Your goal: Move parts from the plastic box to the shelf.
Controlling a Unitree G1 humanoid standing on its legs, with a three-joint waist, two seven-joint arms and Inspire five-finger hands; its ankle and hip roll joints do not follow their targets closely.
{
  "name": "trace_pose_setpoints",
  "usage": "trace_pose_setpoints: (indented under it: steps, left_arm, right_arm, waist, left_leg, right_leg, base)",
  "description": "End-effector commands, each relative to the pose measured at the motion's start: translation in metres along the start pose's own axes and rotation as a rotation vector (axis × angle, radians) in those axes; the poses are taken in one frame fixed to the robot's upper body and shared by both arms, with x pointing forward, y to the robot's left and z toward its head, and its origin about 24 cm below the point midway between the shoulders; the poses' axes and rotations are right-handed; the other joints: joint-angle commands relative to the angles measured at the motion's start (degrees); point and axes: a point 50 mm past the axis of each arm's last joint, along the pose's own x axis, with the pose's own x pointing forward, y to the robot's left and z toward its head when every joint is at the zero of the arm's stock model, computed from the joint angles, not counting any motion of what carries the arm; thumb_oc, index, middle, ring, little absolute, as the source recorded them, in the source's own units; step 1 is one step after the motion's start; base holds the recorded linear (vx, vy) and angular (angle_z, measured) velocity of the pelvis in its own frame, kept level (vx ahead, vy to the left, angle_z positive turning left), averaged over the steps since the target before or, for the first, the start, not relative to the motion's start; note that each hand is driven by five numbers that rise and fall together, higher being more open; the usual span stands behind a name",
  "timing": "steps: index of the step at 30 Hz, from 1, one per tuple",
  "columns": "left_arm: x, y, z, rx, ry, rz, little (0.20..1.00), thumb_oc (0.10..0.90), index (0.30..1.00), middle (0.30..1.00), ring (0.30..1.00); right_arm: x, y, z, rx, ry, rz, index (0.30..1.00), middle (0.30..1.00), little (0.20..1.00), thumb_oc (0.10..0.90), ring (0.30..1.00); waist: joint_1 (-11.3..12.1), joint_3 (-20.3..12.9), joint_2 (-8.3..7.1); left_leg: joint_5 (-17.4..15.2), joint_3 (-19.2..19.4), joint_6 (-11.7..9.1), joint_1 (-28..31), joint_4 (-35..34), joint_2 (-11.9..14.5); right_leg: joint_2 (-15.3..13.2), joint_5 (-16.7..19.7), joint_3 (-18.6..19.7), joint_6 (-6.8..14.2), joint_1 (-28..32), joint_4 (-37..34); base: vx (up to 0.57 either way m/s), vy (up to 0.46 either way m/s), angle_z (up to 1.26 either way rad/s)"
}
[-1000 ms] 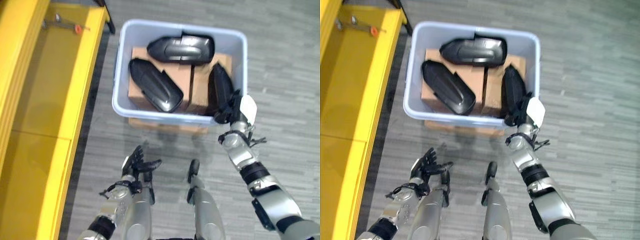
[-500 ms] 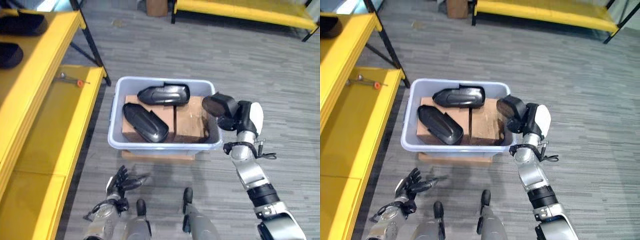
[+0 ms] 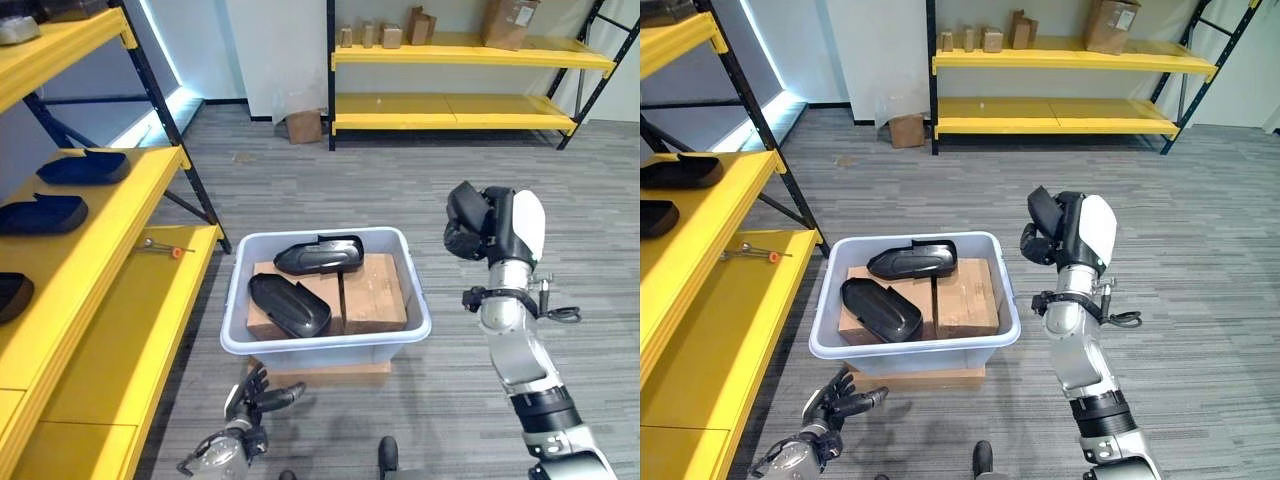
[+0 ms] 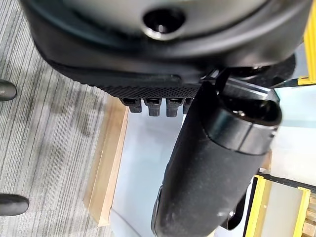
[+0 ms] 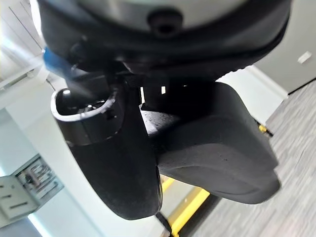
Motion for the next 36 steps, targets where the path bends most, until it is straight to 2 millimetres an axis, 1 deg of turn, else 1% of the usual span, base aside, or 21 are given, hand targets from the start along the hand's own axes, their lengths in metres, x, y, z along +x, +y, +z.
trace_pose_setpoints:
  steps: [1, 6, 9, 11, 12, 13, 14, 15, 16, 17, 18, 20, 21, 22, 23, 24, 26, 28, 32, 33, 36]
  left_arm:
    - [0.004, 0.009, 0.023, 0.065, -0.099, 0.001, 1.0, 0.9, 1.0, 1.0, 1.0]
    - [0.002, 0.006, 0.018, 0.048, -0.091, -0.003, 1.0, 0.9, 1.0, 1.0, 1.0]
    - [-0.001, 0.003, 0.013, 0.026, -0.081, -0.018, 1.0, 0.9, 1.0, 1.0, 1.0]
    - [-0.001, -0.001, 0.011, 0.029, -0.078, -0.035, 1.0, 0.9, 1.0, 1.0, 1.0]
    - [-0.001, -0.002, 0.012, 0.033, -0.083, -0.039, 1.0, 0.9, 1.0, 1.0, 1.0]
    - [0.0, -0.003, 0.014, 0.038, -0.091, -0.044, 1.0, 0.9, 1.0, 1.0, 1.0]
    - [0.0, -0.003, 0.014, 0.038, -0.091, -0.044, 1.0, 0.9, 1.0, 1.0, 1.0]
    - [0.0, -0.004, 0.017, 0.047, -0.104, -0.041, 1.0, 0.9, 1.0, 1.0, 1.0]
    - [0.003, -0.006, 0.029, 0.092, -0.149, -0.034, 1.0, 0.9, 1.0, 1.0, 1.0]
    - [0.003, -0.008, 0.033, 0.106, -0.166, -0.035, 1.0, 0.9, 1.0, 1.0, 1.0]
    - [0.005, -0.009, 0.038, 0.113, -0.183, -0.034, 1.0, 0.9, 1.0, 1.0, 1.0]
    - [0.006, -0.012, 0.041, 0.114, -0.192, -0.038, 1.0, 0.9, 1.0, 1.0, 1.0]
    - [0.006, -0.013, 0.043, 0.096, -0.199, -0.041, 1.0, 0.9, 1.0, 1.0, 1.0]
    - [0.006, -0.014, 0.044, 0.083, -0.199, -0.048, 1.0, 0.9, 1.0, 1.0, 1.0]
    - [0.007, -0.017, 0.044, 0.084, -0.198, -0.053, 1.0, 0.9, 1.0, 1.0, 1.0]
    - [0.007, -0.017, 0.044, 0.084, -0.198, -0.053, 1.0, 0.9, 1.0, 1.0, 1.0]
    - [0.009, -0.024, 0.044, 0.088, -0.196, -0.076, 1.0, 0.9, 1.0, 1.0, 1.0]
    - [0.009, -0.026, 0.049, 0.088, -0.215, -0.08, 1.0, 0.9, 1.0, 1.0, 1.0]
    - [0.008, -0.024, 0.049, 0.109, -0.217, -0.077, 1.0, 0.9, 1.0, 1.0, 1.0]
    - [0.008, -0.024, 0.049, 0.098, -0.219, -0.073, 1.0, 0.9, 1.0, 1.0, 1.0]
    - [0.007, -0.022, 0.05, 0.096, -0.223, -0.063, 1.0, 0.9, 1.0, 1.0, 1.0]
  right_arm:
    - [0.018, -0.043, 0.078, 0.018, -0.42, -0.192, 0.3, 0.3, 0.3, 0.4, 0.3]
    - [0.02, -0.039, 0.099, -0.005, -0.525, -0.134, 0.3, 0.3, 0.3, 0.4, 0.3]
    - [0.021, -0.038, 0.111, -0.018, -0.587, -0.113, 0.3, 0.3, 0.3, 0.4, 0.3]
    - [0.02, -0.037, 0.116, -0.021, -0.61, -0.11, 0.3, 0.3, 0.3, 0.4, 0.3]
    - [0.02, -0.038, 0.117, -0.016, -0.614, -0.117, 0.3, 0.3, 0.3, 0.4, 0.3]
    - [0.02, -0.04, 0.117, -0.01, -0.614, -0.128, 0.3, 0.3, 0.3, 0.4, 0.3]
    - [0.02, -0.04, 0.117, -0.01, -0.614, -0.129, 0.3, 0.3, 0.3, 0.4, 0.3]
    - [0.021, -0.043, 0.118, -0.009, -0.616, -0.145, 0.3, 0.3, 0.3, 0.4, 0.3]
    - [0.021, -0.046, 0.115, -0.029, -0.607, -0.18, 0.3, 0.3, 0.3, 0.4, 0.3]
    - [0.021, -0.045, 0.114, -0.036, -0.598, -0.185, 0.3, 0.3, 0.3, 0.4, 0.3]
    - [0.021, -0.044, 0.112, -0.032, -0.584, -0.189, 0.3, 0.3, 0.3, 0.4, 0.3]
    - [0.02, -0.042, 0.111, -0.024, -0.567, -0.193, 0.3, 0.3, 0.3, 0.4, 0.3]
    - [0.019, -0.04, 0.112, -0.021, -0.562, -0.192, 0.3, 0.3, 0.3, 0.4, 0.3]
    - [0.018, -0.039, 0.114, -0.018, -0.563, -0.192, 0.3, 0.3, 0.3, 0.4, 0.3]
    - [0.017, -0.038, 0.113, -0.015, -0.555, -0.196, 0.3, 0.3, 0.3, 0.4, 0.3]
    - [0.017, -0.038, 0.113, -0.015, -0.554, -0.196, 0.3, 0.3, 0.3, 0.4, 0.3]
    - [0.016, -0.033, 0.113, -0.024, -0.551, -0.189, 0.3, 0.3, 0.3, 0.4, 0.3]
    - [0.016, -0.034, 0.115, -0.017, -0.554, -0.199, 0.3, 0.3, 0.3, 0.4, 0.3]
    - [0.016, -0.036, 0.128, -0.027, -0.606, -0.232, 0.3, 0.3, 0.3, 0.4, 0.3]
    - [0.016, -0.034, 0.136, -0.014, -0.627, -0.227, 0.3, 0.3, 0.3, 0.4, 0.3]
    - [0.015, -0.034, 0.146, 0.012, -0.655, -0.227, 0.3, 0.3, 0.3, 0.4, 0.3]
  waist:
    - [1.2, -5.3, -1.62]
    - [2.4, -4.4, -0.81]
    - [3.6, -3.0, 0.09]
    - [4.4, -2.0, 0.4]
    - [4.7, -1.5, 0.43]
    - [4.8, -0.7, 0.35]
    - [4.7, -0.7, 0.34]
    - [4.9, -0.1, 0.19]
    - [3.6, 0.4, -0.77]
    - [3.1, 0.3, -1.14]
    - [2.8, 0.3, -1.42]
    - [3.2, 0.3, -1.53]
    - [3.6, 0.1, -1.6]
    - [3.7, -0.2, -1.5]
    - [3.7, -0.7, -1.13]
    - [3.6, -0.6, -1.23]
    - [3.9, -2.1, -0.96]
    - [4.7, -2.8, -1.67]
    - [6.5, -3.5, -2.98]
    - [7.2, -3.7, -3.43]
    - [7.8, -3.7, -4.15]
  left_leg:
    - [4.6, -4.1, -1.9, -3.5, 2.5, 6.7]
    - [8.6, -7.0, -3.5, -5.5, 6.1, 9.2]
    - [12.6, -9.7, -5.1, -7.3, 6.7, 10.7]
    - [15.2, -10.6, -5.9, -8.9, 6.3, 11.3]
    - [15.8, -10.7, -6.2, -9.4, 5.9, 11.4]
    - [17.4, -10.0, -6.4, -10.7, 5.7, 11.7]
    - [17.4, -10.1, -6.4, -10.7, 5.7, 11.7]
    - [18.2, -8.0, -6.2, -12.0, 6.3, 12.1]
    - [16.7, 1.8, -5.6, -12.9, 9.2, 14.5]
    - [15.4, 5.6, -5.4, -12.2, 10.1, 15.7]
    - [14.4, 8.0, -5.3, -11.9, 12.9, 17.1]
    - [11.2, 7.4, -5.1, -10.9, 16.1, 17.2]
    - [8.4, 5.8, -4.6, -10.4, 17.5, 16.2]
    - [5.6, 4.6, -4.4, -9.2, 16.2, 15.0]
    - [6.0, 4.3, -4.5, -7.7, 12.7, 14.3]
    - [6.4, 4.3, -4.5, -7.4, 12.1, 14.1]
    - [5.0, 4.8, -3.4, -5.4, 5.6, 10.9]
    - [4.7, 4.5, -2.7, -4.6, 3.5, 8.8]
    - [3.6, 4.5, -1.0, -3.2, 0.1, 4.9]
    - [3.0, 4.3, -0.4, -3.2, -0.3, 3.9]
    - [2.1, 4.2, 0.5, -3.2, -0.6, 2.5]
  right_leg:
    - [-4.0, -8.9, 1.9, 2.5, 2.6, 7.3]
    - [-1.2, -10.3, 0.0, 0.4, 5.1, 6.7]
    - [0.5, -10.8, -2.7, -0.6, 6.7, 5.6]
    - [0.7, -11.1, -4.4, -1.0, 7.2, 5.4]
    - [0.6, -11.7, -5.4, -1.1, 7.6, 5.5]
    - [0.2, -11.8, -6.8, -1.2, 7.5, 6.0]
    - [0.2, -11.9, -6.9, -1.2, 7.5, 6.0]
    - [-0.2, -11.9, -8.1, -1.5, 7.4, 6.4]
    - [-1.6, -12.2, -12.4, -1.8, 6.4, 7.6]
    - [-2.3, -12.5, -14.1, -1.6, 6.5, 7.8]
    - [-2.9, -12.3, -15.4, -1.9, 6.5, 7.9]
    - [-4.2, -12.1, -17.2, -1.7, 6.9, 8.3]
    - [-5.3, -12.1, -18.0, -1.6, 7.0, 8.7]
    - [-6.2, -12.1, -19.0, -1.1, 7.1, 9.2]
    - [-7.0, -12.0, -20.1, -0.3, 7.5, 9.2]
    - [-7.2, -12.0, -20.2, -0.2, 7.6, 9.2]
    - [-9.4, -10.7, -22.0, 1.7, 8.6, 9.5]
    - [-11.4, -9.2, -22.7, 3.0, 9.1, 9.5]
    - [-14.8, -6.0, -23.6, 5.4, 9.5, 9.0]
    - [-15.7, -4.9, -23.5, 6.0, 9.3, 9.1]
    - [-17.0, -3.7, -23.0, 6.8, 8.7, 9.4]
  base:
    - [-0.03, -0.153, 0.0]
    - [-0.03, -0.164, 0.12]
    - [-0.05, -0.136, 0.35]
    - [-0.07, -0.066, 0.39]
    - [-0.08, -0.038, 0.5]
    - [-0.05, -0.025, 0.6]
    - [-0.09, -0.026, 0.82]
    - [-0.17, -0.074, 1.12]
    - [-0.19, -0.095, 1.31]
    - [-0.19, -0.089, 1.42]
    - [-0.08, -0.009, 1.3]
    - [-0.09, 0.077, 1.11]
    - [-0.07, 0.149, 0.79]
    - [0.0, 0.24, 0.64]
    - [0.03, 0.182, 0.57]
    - [0.05, 0.221, 0.77]
    - [0.11, 0.332, 1.02]
    - [0.12, 0.312, 0.58]
    - [0.07, 0.242, 0.36]
    - [0.04, 0.201, 0.14]
    - [0.03, 0.153, 0.07]
